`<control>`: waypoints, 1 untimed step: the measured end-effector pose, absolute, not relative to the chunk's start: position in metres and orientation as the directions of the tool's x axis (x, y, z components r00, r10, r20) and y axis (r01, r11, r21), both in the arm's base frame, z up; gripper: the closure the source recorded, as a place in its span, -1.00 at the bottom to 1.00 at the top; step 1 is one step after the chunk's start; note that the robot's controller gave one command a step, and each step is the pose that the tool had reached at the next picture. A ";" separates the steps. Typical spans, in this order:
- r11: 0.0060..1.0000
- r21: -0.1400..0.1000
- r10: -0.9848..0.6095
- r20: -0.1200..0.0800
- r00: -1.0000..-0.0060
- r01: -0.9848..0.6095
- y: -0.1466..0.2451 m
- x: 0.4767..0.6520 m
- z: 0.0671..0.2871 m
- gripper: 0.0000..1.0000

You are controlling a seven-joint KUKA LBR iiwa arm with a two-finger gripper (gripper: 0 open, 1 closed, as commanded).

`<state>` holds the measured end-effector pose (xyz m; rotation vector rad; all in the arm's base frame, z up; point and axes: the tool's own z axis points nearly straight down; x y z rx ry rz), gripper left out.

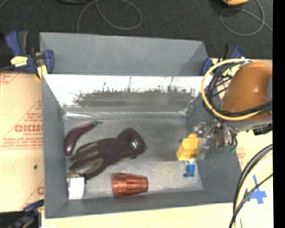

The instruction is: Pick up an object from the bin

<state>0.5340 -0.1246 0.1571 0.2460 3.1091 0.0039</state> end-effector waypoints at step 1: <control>0.987 0.004 0.158 -0.025 -0.987 0.158 -0.120 0.542 0.355 1.00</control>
Offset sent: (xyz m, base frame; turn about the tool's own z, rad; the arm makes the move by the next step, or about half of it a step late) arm 0.0000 0.0000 0.0000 0.0000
